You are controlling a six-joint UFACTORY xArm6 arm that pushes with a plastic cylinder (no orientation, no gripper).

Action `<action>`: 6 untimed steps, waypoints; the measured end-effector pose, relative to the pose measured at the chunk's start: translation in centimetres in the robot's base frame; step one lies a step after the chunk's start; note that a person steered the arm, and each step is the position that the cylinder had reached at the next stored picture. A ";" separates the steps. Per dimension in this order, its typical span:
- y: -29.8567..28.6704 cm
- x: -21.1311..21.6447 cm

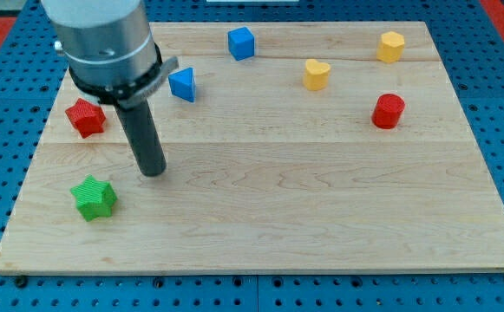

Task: Slide the green star to the bottom left side of the board

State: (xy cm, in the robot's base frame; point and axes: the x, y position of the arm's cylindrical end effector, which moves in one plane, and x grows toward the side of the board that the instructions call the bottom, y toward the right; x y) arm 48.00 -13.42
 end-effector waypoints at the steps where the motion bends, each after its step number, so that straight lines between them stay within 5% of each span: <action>1: -3.8 1.3; 2: -5.3 5.8; 6: 3.3 2.5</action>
